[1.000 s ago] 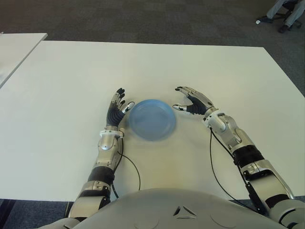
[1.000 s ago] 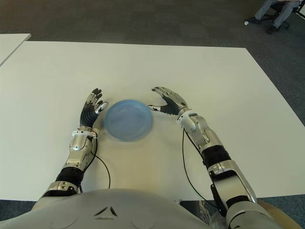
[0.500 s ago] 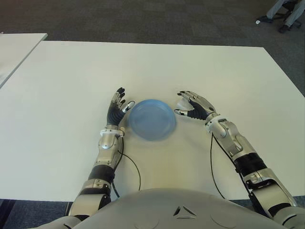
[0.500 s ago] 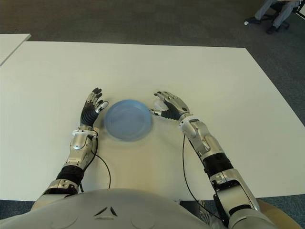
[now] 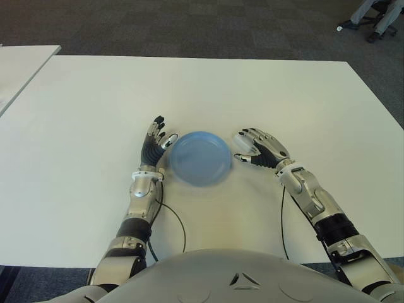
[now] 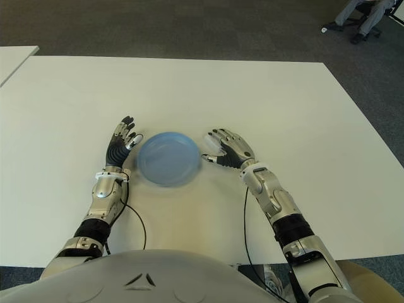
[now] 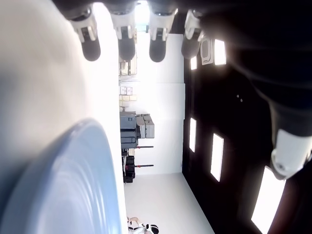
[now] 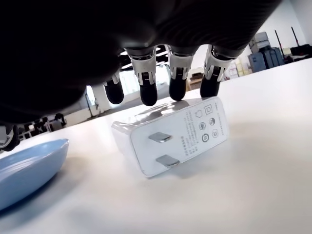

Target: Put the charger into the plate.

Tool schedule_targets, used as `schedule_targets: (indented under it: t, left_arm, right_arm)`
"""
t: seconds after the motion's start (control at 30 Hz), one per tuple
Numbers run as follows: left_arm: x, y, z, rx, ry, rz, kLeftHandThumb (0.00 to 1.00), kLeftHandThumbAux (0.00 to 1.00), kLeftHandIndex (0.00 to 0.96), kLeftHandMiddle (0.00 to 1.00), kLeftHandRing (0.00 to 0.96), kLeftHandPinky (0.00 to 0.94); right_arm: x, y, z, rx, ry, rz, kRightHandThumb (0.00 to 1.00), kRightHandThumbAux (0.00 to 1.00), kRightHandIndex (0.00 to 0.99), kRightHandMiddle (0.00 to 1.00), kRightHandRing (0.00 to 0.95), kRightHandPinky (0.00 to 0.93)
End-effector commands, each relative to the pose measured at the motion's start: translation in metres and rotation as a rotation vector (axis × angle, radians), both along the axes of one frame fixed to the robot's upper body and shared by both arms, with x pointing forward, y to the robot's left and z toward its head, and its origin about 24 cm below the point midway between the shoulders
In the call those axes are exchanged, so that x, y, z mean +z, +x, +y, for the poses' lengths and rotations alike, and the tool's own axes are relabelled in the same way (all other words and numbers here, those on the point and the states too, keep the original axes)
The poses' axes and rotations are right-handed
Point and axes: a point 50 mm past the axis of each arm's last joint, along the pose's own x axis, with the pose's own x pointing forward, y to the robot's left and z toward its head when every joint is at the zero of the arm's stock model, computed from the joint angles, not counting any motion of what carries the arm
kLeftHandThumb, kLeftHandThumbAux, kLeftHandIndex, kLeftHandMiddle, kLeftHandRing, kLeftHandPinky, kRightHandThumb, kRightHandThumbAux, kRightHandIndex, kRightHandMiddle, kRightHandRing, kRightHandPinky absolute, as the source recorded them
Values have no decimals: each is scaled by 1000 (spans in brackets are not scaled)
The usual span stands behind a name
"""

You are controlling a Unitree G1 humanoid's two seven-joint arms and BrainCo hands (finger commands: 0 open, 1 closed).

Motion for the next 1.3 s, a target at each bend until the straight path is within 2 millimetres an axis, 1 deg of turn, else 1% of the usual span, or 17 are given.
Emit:
schedule_targets:
  t: [0.03, 0.37, 0.67, 0.97, 1.23, 1.3]
  left_arm:
    - [-21, -17, 5, 22, -10, 115, 0, 568, 1, 89, 78, 76]
    - [-21, -17, 6, 14, -9, 112, 0, 561, 1, 85, 73, 62]
    - [-22, -18, 7, 20, 1, 116, 0, 559, 6, 91, 83, 83]
    - [-23, -18, 7, 18, 2, 121, 0, 560, 6, 94, 86, 86]
    - [-23, -18, 7, 21, 2, 123, 0, 566, 6, 92, 84, 78]
    - [-23, -18, 7, 22, 2, 123, 0, 564, 6, 89, 80, 72]
  right_arm:
    - [-4, -3, -2, -13, -19, 11, 287, 229, 0, 0, 0, 3]
    - [-7, 0, -4, -45, -30, -4, 299, 224, 0, 0, 0, 30]
    - [-8, 8, -7, -65, -62, -62, 314, 233, 0, 0, 0, 9]
    - [-3, 17, -9, -95, -76, -145, 338, 239, 0, 0, 0, 10]
    - [4, 28, -12, -121, -59, -252, 341, 237, 0, 0, 0, 11]
    - [5, 30, -12, -123, -54, -273, 336, 238, 0, 0, 0, 25]
